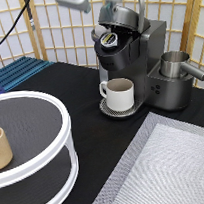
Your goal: Make coffee
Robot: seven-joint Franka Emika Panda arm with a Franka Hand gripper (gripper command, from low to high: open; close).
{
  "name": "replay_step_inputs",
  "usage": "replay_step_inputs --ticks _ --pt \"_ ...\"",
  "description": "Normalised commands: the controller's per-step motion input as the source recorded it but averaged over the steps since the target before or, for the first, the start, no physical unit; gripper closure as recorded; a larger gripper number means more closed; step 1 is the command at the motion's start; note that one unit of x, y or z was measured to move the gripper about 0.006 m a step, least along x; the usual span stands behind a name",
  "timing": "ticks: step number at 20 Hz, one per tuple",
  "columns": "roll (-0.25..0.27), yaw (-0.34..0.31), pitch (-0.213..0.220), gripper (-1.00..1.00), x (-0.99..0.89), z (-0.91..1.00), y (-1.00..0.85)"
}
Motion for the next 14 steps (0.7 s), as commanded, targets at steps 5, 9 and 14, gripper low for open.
replay_step_inputs --ticks 5,9,14 --pt "-0.182 -0.005 0.12 -1.0 0.46 0.47 0.65" --pt "-0.111 0.0 0.107 -1.0 0.36 -0.08 0.07" --pt "-0.099 0.0 0.136 -1.0 0.31 -0.1 -0.01"
